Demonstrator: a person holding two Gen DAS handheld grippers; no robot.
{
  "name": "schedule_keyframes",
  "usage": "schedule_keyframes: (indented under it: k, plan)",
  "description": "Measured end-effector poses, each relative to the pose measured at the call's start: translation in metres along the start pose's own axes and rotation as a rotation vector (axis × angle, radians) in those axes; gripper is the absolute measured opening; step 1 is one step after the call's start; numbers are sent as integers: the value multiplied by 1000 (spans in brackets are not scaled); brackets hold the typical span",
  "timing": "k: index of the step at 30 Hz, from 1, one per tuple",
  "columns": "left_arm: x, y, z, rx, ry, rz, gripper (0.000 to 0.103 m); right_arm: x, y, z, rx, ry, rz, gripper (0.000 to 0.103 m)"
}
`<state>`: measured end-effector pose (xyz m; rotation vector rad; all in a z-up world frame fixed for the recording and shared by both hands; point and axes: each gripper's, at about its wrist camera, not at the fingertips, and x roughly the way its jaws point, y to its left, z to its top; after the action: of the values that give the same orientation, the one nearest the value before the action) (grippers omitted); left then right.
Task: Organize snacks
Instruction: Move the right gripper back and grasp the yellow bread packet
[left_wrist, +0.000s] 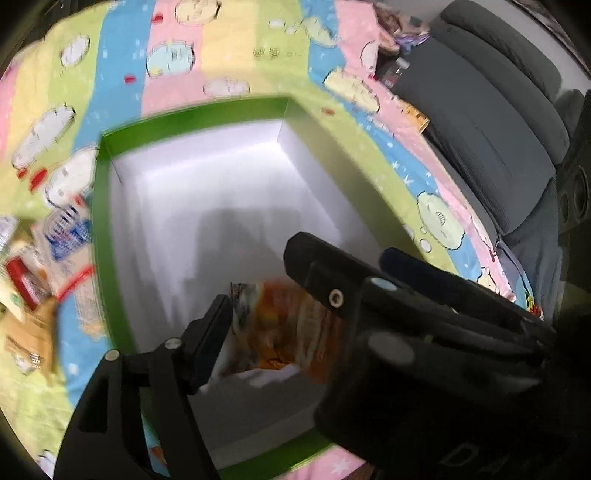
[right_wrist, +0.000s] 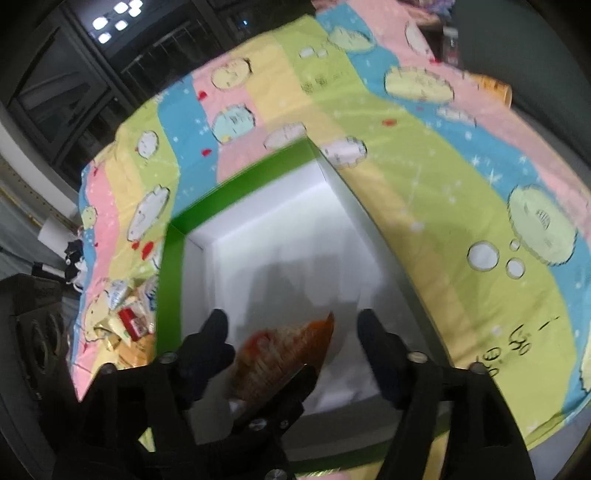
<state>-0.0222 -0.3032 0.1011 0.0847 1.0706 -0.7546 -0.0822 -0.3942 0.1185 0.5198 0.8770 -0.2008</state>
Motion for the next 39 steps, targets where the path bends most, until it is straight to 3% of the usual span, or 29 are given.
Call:
schedule_keyframes:
  k: [3,7,11,16,20,26,33,39]
  plan:
    - [-30,14,-3,-24,-60,-13,84,-22,16,2,-21,-53,19,77]
    - [-69,41,-12,-77,-130,-25,88,-49,47,3,-64,-116,66,78]
    - [-103,81,-21,-158,-186,41,90,-60,85,2,-126,-141,136,87]
    - [-141,159,-48,-318,-246,168,94,-38,132,-2,-166,-57,237,87]
    - [-158,218,-75,-432,-265,240,100,0,170,-9,-194,60,258,87]
    - [-146,266,-99,-531,-235,229,101,67,202,-33,-156,246,302,87]
    - [-100,271,-96,-508,-158,136,98,123,216,-45,-225,352,223,84]
    - [-68,277,-82,-459,-104,96,88,147,206,-45,-143,400,225,75]
